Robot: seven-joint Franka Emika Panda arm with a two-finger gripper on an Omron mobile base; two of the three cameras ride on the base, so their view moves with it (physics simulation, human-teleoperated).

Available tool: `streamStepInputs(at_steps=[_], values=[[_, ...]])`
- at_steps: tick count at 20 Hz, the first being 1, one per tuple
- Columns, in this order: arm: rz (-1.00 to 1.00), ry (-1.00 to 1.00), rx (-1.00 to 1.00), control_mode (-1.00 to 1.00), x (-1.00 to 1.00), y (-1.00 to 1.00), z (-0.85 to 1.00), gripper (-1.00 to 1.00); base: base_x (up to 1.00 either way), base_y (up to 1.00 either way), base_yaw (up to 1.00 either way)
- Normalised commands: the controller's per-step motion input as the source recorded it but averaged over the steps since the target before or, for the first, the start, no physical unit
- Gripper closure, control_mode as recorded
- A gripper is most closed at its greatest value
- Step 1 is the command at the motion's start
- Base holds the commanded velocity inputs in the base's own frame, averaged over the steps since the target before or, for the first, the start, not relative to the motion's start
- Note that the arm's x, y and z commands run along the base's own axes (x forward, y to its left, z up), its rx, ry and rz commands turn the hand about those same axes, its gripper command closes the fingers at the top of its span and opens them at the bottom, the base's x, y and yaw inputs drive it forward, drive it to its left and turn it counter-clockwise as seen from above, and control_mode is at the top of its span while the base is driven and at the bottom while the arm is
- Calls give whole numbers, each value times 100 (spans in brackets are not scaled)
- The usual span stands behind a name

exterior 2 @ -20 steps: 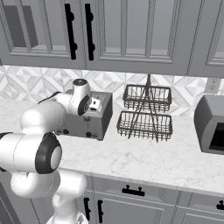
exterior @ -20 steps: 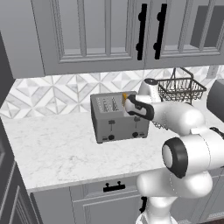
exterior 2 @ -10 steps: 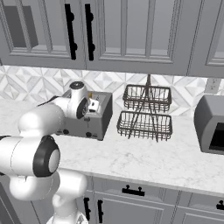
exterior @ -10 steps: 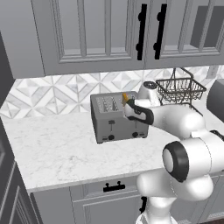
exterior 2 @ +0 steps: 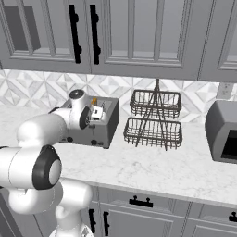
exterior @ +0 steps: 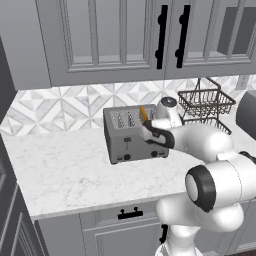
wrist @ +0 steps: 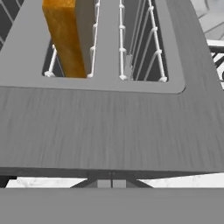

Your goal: Start the toaster. Once the lever pops up, take the bread to the plate on the dining counter.

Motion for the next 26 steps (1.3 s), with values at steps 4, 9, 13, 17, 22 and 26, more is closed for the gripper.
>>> streamStepInputs(at_steps=[4,9,13,17,22,26], values=[[0,-2,-8,-100,0,0,-97,100,0,0,0],[0,0,-11,-100,0,0,-100,100,0,0,0],[0,0,-12,-100,0,-9,-100,100,0,0,0],[0,0,-10,-100,-1,-17,-100,100,0,0,0],[-3,0,-14,-100,-16,-16,-100,100,0,0,0],[-5,0,-14,-100,-33,-27,-100,100,0,0,0]])
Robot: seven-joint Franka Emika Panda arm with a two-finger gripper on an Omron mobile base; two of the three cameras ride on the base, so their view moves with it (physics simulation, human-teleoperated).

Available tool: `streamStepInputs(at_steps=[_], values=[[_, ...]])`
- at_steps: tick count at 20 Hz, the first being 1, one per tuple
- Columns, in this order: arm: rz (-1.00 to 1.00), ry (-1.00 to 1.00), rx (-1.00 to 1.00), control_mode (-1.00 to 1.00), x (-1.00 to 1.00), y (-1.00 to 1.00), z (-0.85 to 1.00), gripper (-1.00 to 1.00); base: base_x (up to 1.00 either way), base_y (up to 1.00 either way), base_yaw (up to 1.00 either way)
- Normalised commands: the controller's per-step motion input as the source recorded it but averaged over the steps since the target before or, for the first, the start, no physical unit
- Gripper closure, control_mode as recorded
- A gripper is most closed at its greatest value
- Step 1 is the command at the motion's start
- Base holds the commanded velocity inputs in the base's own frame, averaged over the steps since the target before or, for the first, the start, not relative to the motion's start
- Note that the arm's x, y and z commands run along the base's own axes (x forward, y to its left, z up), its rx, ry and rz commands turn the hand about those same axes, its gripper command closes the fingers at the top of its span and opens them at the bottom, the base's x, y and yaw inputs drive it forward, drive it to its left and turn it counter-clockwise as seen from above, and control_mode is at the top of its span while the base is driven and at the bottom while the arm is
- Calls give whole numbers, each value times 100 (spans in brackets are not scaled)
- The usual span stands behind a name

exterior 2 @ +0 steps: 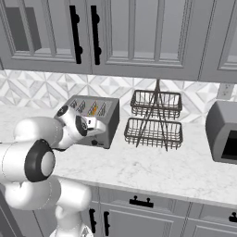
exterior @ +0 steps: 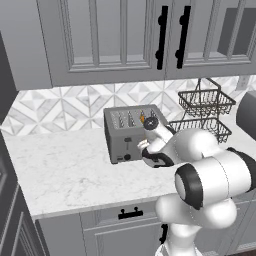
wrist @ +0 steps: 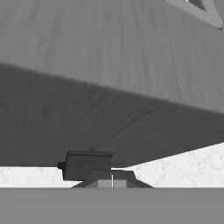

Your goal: Start the toaster. Once the lever pops up, take the bread to the plate on the dining counter.

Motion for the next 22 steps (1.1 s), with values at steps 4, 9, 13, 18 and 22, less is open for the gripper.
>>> streamStepInputs(at_steps=[4,9,13,18,22], values=[[-4,0,-9,-100,-20,-27,-100,100,0,0,0],[-1,0,-4,-100,-16,-12,-100,100,0,0,0],[0,0,10,-100,-47,-21,-50,100,0,0,0],[0,0,41,-100,-69,-22,50,100,0,0,0],[0,-2,38,-100,-32,0,95,100,0,0,0]])
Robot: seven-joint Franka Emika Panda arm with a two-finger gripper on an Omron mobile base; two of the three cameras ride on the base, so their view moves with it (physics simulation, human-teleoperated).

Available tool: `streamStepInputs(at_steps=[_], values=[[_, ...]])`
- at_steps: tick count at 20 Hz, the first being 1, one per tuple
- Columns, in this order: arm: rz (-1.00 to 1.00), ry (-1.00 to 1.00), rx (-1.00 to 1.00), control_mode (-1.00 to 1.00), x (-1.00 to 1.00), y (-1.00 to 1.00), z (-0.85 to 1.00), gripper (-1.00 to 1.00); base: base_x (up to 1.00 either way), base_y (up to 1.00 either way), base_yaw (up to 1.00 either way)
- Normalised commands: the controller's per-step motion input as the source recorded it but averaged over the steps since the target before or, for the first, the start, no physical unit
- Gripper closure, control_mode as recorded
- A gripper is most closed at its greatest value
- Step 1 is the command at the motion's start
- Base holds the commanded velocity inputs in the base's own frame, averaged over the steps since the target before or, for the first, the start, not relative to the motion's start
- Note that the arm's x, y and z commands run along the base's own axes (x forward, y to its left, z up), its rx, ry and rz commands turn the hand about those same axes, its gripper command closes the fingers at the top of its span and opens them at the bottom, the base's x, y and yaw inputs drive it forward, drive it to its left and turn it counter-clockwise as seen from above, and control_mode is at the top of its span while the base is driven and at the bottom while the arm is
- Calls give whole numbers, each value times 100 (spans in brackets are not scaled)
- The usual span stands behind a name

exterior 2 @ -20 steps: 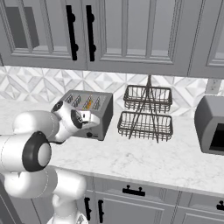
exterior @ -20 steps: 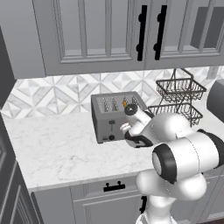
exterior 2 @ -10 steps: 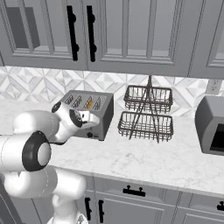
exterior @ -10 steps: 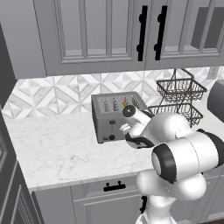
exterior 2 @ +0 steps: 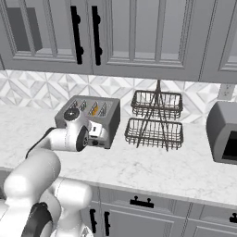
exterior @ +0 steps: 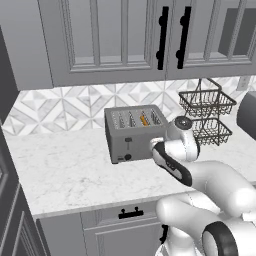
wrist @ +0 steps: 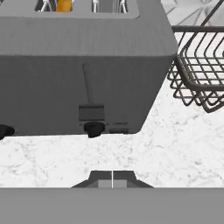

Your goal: Start the toaster. Once the lever pops up, take the bread to the plate on the dining counter.

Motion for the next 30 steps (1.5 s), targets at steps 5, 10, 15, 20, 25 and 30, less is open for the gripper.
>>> streamStepInputs(at_steps=[5,10,15,20,25,30], values=[[0,-1,21,-100,-9,0,94,100,0,0,0],[0,-11,1,-100,0,20,47,100,0,0,0],[0,-9,0,-100,0,33,55,100,0,0,0],[0,-12,0,-100,4,12,43,100,0,0,0],[0,-2,-5,-100,16,1,20,100,0,0,0],[0,0,-12,-100,28,14,0,100,0,0,0]])
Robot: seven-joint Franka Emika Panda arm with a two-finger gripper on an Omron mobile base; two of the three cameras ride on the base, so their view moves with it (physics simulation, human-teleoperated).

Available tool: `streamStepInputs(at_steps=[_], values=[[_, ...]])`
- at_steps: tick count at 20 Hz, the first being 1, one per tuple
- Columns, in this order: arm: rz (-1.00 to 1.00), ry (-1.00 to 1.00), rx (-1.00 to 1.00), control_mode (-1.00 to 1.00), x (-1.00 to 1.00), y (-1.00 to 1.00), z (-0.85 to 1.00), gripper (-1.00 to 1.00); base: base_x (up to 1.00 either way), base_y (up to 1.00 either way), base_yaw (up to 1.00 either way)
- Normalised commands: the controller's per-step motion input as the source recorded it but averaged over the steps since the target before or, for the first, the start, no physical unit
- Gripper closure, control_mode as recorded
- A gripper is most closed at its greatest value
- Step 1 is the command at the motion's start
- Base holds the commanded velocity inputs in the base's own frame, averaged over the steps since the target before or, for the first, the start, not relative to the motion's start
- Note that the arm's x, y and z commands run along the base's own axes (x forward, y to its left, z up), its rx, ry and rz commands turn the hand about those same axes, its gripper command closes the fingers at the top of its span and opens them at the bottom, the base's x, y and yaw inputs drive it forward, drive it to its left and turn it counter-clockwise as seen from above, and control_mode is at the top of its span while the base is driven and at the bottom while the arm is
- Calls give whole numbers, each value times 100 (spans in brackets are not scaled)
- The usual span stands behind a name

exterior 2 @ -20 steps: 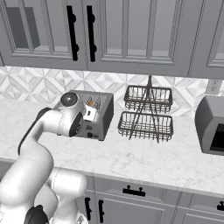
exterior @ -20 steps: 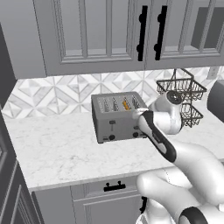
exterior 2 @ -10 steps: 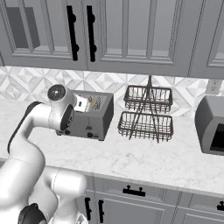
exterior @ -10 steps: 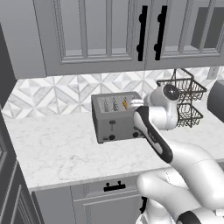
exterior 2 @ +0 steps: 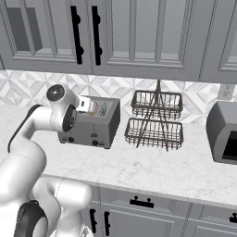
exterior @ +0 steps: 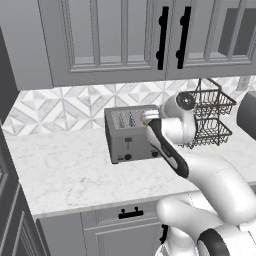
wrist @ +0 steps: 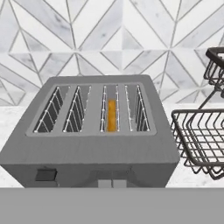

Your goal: Start the toaster. Once the lever pops up, take the bread to the plate on the dining counter.

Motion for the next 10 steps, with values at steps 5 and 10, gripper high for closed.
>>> streamStepInputs(at_steps=[5,10], values=[[0,-1,-8,-100,36,16,0,100,0,0,0],[0,-2,-1,-100,38,0,0,100,0,0,0]])
